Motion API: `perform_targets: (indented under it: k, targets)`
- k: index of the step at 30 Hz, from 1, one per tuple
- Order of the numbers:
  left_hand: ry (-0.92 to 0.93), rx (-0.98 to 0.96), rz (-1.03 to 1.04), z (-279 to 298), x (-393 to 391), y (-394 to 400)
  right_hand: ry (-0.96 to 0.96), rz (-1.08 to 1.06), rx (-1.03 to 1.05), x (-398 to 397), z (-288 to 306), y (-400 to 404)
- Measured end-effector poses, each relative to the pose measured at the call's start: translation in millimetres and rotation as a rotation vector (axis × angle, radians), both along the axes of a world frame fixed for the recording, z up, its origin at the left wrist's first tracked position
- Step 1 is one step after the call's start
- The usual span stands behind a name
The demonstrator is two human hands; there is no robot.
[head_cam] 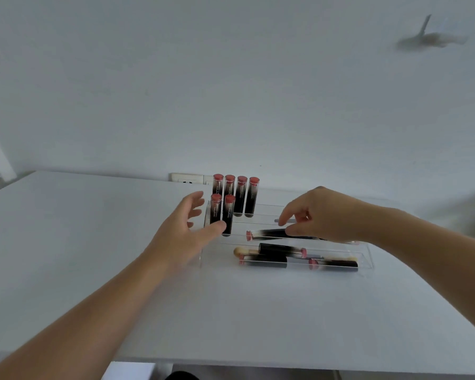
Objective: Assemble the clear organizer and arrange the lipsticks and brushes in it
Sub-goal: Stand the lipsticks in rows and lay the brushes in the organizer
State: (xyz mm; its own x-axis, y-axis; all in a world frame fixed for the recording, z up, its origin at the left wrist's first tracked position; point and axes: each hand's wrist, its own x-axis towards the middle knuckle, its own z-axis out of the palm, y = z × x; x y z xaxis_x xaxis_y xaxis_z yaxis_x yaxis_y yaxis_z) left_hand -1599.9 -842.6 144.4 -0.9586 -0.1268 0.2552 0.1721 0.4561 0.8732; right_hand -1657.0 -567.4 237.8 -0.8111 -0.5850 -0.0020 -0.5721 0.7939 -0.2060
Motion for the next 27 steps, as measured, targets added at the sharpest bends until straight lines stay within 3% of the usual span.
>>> perform_targets:
  k: [6, 19, 27]
  targets:
    - [-0.107, 0.076, -0.052, 3.3, 1.5, -0.8, 0.014, 0.085, 0.122, -2.6, 3.3, -30.1]
    - [-0.088, 0.063, -0.071, -1.4, 1.3, -3.2, -0.010, 0.283, 0.285, -9.6, 9.1, -53.8]
    - [-0.073, 0.055, -0.079, -4.3, -0.5, -3.0, 0.112, 0.330, 0.422, -13.8, 9.0, -53.9]
